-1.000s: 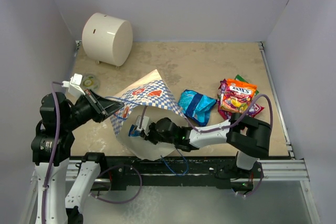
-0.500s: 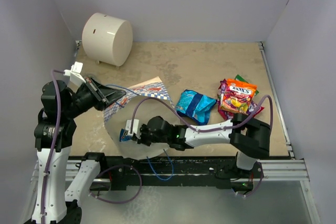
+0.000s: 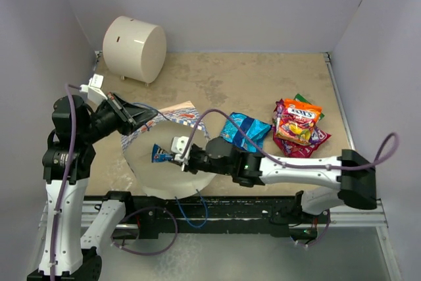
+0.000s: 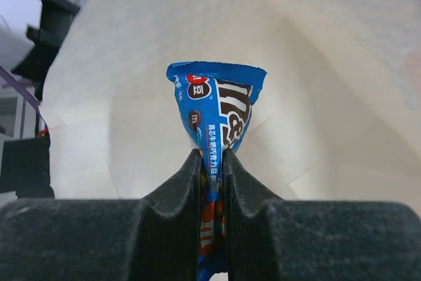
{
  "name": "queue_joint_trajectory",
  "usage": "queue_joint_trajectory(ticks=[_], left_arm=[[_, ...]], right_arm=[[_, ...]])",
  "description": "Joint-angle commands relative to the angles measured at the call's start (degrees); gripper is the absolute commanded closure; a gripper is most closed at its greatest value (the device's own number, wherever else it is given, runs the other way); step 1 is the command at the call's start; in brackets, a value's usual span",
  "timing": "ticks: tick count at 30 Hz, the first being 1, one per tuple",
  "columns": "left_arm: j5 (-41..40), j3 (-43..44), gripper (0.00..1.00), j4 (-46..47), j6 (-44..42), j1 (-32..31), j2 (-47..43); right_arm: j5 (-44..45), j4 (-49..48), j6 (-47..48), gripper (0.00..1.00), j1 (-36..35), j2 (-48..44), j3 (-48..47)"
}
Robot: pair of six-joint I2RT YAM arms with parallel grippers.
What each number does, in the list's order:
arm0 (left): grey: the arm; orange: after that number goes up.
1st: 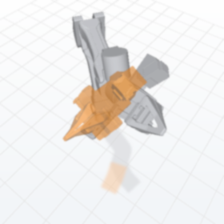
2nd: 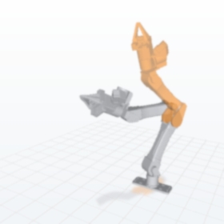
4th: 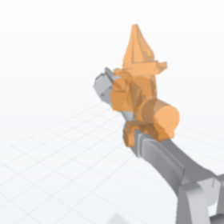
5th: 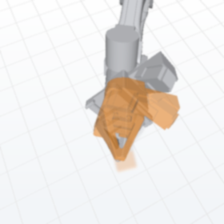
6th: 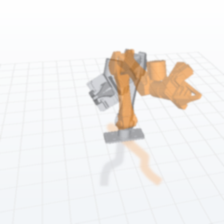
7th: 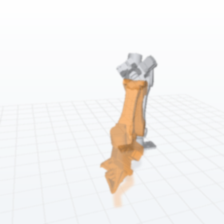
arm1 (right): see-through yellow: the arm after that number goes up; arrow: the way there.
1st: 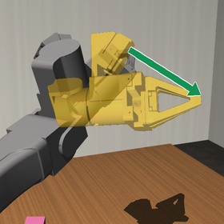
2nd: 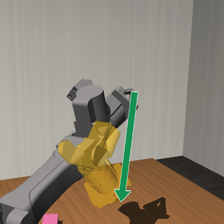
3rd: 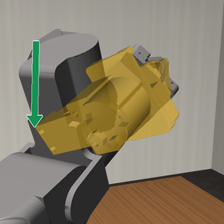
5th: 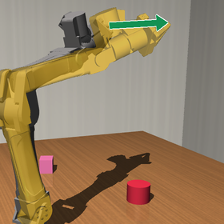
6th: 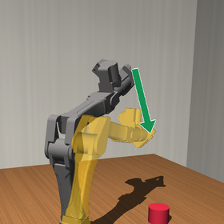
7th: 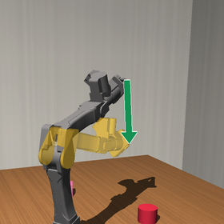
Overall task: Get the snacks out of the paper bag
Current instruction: Take out the snack from the paper bag, then adjust the paper bag at the center of the board.
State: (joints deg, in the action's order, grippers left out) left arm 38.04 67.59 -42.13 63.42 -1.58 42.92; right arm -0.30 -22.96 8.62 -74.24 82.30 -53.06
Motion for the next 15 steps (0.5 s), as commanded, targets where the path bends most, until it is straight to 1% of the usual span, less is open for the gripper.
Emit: queue_joint_trajectory(ticks=[1, 4, 8, 10, 12, 15], left_arm=[[-0.17, 3.31, 1.00, -0.28, 1.08, -0.09, 0.93], [1.22, 3.19, 1.00, 1.11, 3.59, -0.09, 0.88], [4.51, 3.41, 1.00, 6.48, 9.37, -0.09, 1.33], [6.00, 3.77, 1.00, 9.93, 13.11, -0.09, 1.61], [6.84, 4.51, 1.00, 12.98, 16.70, -0.09, 1.94], [7.05, 6.47, 1.00, 15.24, 20.66, -0.09, 2.57]], right_arm=[[3.52, 4.88, 1.38, 0.99, -0.03, -8.53, -0.87], [6.14, 9.30, 0.15, 0.99, -0.01, -14.35, -0.48], [16.06, 12.39, 0.08, 1.00, 0.06, -22.68, -1.53], [20.15, 11.28, 1.15, 1.00, 0.06, -27.00, -2.73], [24.91, 9.25, 3.18, 1.00, 0.06, -30.00, -6.45], [34.06, 9.42, 7.75, 1.00, 0.06, -28.92, -13.25]])
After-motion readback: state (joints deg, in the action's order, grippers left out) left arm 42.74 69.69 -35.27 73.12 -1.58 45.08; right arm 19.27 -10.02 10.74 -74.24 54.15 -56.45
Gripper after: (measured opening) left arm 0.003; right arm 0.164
